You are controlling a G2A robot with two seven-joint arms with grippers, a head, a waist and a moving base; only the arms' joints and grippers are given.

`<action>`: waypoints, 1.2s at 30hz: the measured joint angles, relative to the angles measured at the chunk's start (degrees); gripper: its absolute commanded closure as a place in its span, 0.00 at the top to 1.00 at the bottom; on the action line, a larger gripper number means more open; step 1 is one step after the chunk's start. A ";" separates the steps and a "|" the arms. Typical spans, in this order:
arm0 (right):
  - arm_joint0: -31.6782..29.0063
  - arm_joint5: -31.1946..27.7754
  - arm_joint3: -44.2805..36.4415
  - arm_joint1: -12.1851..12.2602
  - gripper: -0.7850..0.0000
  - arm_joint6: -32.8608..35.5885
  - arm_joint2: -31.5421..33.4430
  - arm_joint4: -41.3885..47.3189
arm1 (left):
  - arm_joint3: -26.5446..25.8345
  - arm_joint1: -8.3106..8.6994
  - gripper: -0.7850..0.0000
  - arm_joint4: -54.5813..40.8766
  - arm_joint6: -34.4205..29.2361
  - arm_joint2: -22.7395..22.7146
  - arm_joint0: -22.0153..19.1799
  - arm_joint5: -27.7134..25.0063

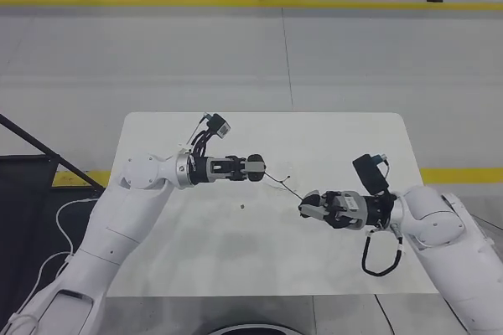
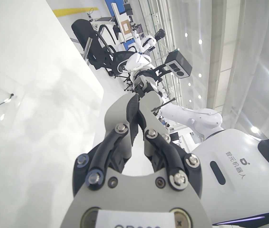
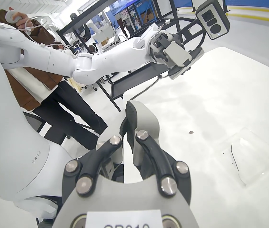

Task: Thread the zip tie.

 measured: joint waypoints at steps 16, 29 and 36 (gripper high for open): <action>-1.93 -2.85 -0.95 1.48 0.00 -2.85 2.13 1.09 | -1.58 0.82 0.00 0.90 0.19 -2.64 2.28 0.10; -2.18 -3.15 -1.21 2.04 0.00 -3.17 2.32 1.55 | -2.38 1.08 0.18 1.00 0.10 -3.29 3.05 0.50; -0.93 -0.14 -2.10 1.97 0.00 -2.56 1.68 -2.13 | -2.04 0.98 1.00 0.18 0.98 -3.28 2.86 0.86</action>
